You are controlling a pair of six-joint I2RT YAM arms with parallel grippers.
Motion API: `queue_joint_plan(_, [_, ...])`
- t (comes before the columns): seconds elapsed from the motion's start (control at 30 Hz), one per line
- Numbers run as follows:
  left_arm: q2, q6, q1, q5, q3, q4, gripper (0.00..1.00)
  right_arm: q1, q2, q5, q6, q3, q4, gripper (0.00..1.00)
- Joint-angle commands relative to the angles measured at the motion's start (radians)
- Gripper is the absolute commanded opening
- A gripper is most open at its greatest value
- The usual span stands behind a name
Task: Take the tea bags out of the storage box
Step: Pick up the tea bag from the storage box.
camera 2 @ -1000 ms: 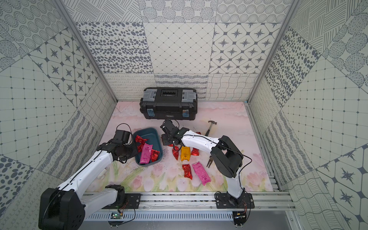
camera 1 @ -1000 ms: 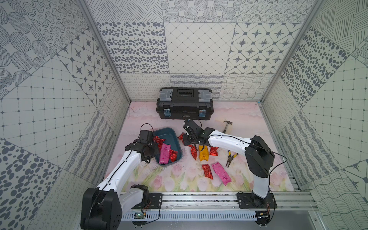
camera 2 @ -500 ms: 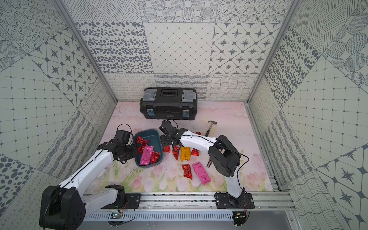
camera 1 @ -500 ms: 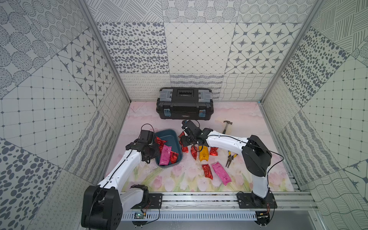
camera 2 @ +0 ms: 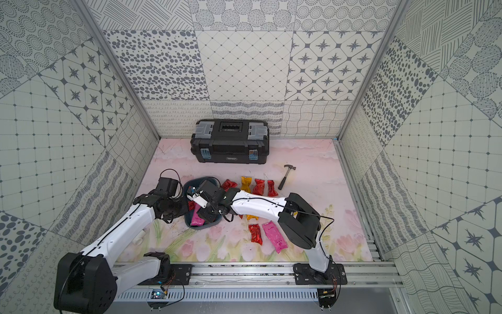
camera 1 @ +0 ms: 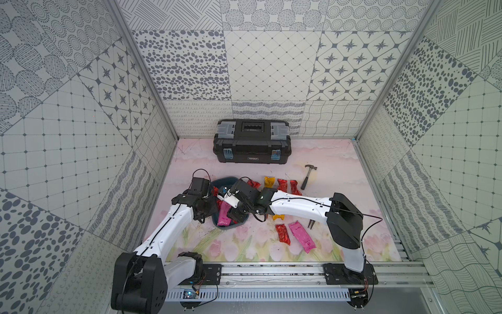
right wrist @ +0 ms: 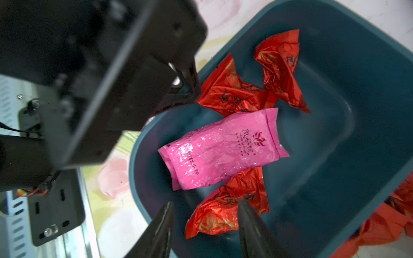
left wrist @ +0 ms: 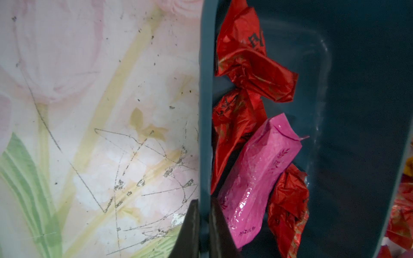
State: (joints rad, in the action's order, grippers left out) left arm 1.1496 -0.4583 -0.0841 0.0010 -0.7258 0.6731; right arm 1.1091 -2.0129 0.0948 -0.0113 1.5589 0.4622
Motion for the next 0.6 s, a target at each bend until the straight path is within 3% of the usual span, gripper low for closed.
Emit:
queue_joint_plan(0.0, [0.002,0.023,0.004,0.026,-0.011,0.002,0.0,-0.01,-0.054,0.003,0.049,0.043,0.029,0.52])
queue_joint_plan(0.2, [0.002,0.02,0.004,0.027,-0.01,0.0,0.0,-0.008,-0.094,-0.019,0.013,0.053,0.049,0.63])
queue_joint_plan(0.33, [0.003,0.02,0.004,0.03,-0.01,-0.002,0.0,-0.005,-0.118,-0.044,-0.001,0.05,0.056,0.64])
queue_joint_plan(0.47, [0.002,0.021,0.003,0.03,-0.01,-0.003,0.0,-0.005,-0.15,-0.096,-0.01,0.065,0.073,0.6])
queue_joint_plan(0.57, [0.002,0.02,0.004,0.03,-0.01,-0.003,0.0,-0.006,-0.158,-0.124,-0.015,0.067,0.075,0.49])
